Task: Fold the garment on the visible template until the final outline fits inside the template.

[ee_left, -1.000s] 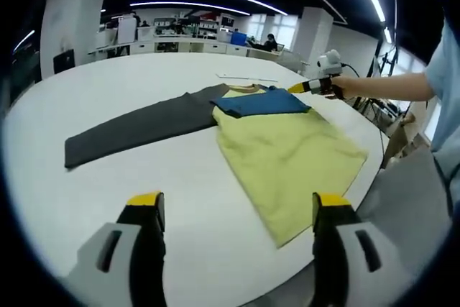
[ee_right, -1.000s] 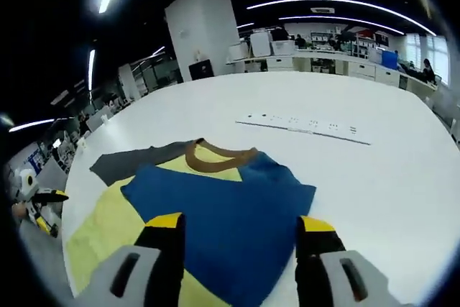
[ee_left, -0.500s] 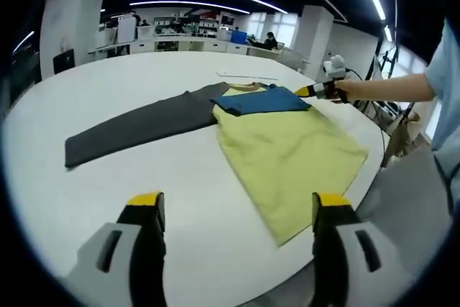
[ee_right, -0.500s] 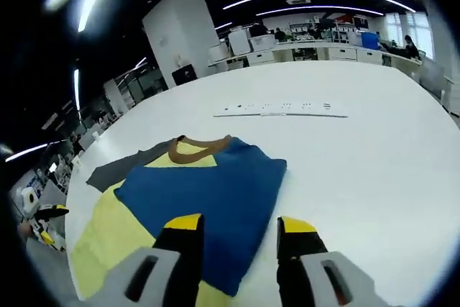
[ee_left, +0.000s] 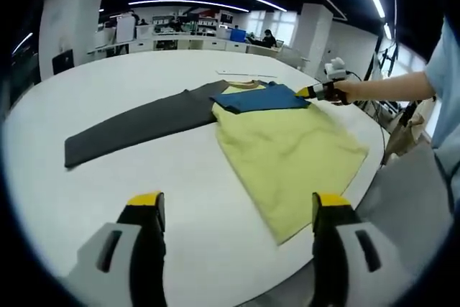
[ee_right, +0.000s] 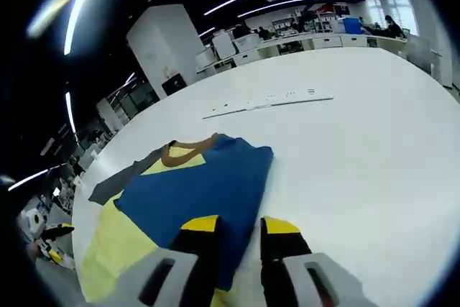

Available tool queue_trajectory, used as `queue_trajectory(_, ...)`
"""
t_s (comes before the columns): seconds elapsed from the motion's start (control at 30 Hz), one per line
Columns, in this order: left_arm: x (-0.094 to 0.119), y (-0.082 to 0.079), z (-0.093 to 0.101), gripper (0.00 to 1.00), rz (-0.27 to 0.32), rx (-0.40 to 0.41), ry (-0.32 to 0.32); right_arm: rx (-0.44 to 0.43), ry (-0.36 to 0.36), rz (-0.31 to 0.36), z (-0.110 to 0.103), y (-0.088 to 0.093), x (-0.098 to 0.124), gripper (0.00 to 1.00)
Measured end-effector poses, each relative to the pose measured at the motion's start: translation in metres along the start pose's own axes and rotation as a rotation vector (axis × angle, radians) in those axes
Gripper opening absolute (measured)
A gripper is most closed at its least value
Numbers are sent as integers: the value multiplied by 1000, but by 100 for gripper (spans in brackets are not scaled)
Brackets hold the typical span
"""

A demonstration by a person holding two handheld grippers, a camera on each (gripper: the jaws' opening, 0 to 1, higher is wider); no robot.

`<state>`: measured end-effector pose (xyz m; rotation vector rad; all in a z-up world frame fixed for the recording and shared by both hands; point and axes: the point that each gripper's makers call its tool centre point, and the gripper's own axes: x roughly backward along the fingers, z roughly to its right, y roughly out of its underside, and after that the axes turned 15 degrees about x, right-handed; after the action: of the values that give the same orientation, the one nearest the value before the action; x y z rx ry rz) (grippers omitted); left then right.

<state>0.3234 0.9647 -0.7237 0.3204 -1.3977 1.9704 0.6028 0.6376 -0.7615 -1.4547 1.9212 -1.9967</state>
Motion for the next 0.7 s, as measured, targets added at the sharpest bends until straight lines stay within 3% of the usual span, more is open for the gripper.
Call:
queue_trajectory(0.13, 0, 1, 0, 81, -7, -4, -1, 12, -9, 1, -1, 3, 1, 0)
queue_trajectory(0.43, 0, 3, 1, 81, -12, -5, 1, 64, 19, 4, 8, 1, 8, 0)
queue_trajectory(0.7, 0, 4, 0, 81, -16, -4, 1, 56, 55, 0, 24, 5, 15, 0)
